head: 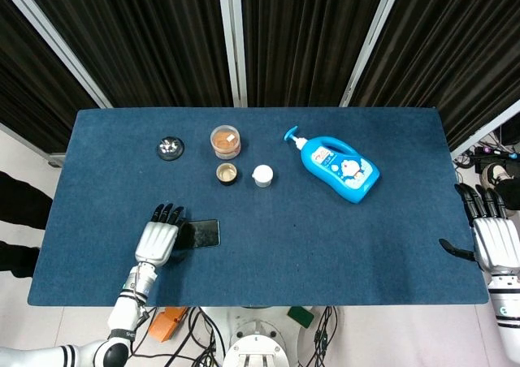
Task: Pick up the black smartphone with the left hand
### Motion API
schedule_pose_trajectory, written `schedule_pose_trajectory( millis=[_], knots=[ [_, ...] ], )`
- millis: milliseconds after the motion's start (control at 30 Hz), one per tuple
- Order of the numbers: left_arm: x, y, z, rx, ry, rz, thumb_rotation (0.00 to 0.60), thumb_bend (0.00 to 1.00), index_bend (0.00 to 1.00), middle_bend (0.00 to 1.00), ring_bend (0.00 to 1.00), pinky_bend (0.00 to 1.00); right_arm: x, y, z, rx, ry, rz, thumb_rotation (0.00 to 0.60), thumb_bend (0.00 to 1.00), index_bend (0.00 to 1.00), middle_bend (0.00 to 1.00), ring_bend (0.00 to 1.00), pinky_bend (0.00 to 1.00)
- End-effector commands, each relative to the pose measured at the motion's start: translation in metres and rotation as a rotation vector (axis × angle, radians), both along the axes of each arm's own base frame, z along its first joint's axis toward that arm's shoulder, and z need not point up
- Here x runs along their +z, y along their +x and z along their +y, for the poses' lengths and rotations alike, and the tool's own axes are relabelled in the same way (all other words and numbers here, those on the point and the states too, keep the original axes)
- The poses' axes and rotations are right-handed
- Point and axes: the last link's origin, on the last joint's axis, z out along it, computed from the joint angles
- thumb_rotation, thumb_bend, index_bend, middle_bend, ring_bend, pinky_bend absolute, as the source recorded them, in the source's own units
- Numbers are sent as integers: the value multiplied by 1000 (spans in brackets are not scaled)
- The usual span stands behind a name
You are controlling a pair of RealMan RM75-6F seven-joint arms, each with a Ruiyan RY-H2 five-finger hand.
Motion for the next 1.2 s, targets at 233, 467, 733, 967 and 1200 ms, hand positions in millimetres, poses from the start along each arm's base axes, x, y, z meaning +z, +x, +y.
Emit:
schedule_pose_trajectory(
  millis=[233,467,733,967,1200],
  knots=[
    [-6,-3,2,9,-10,12,600,199,303,80,0,19,0,-1,1,-4,-1,-2,600,231,40,133,0,48],
    [-9,-6,4,21,-18,8,600,294,369,76,0,19,0,-2,2,-8,-3,-4,600,231,40,133,0,48],
    [-5,-7,9,27,-14,-41,600,511,501,97,1,19,0,-3,3,-12,-5,-7,600,231,40,133,0,48],
    [11,-12,20,74,-72,-141,600,582,528,107,3,19,1,-3,4,-15,-6,-11,600,231,44,133,0,48],
    [23,-13,37,69,-123,-139,600,627,529,109,7,19,0,-5,6,-22,-7,-16,600,231,53,133,0,48]
  ],
)
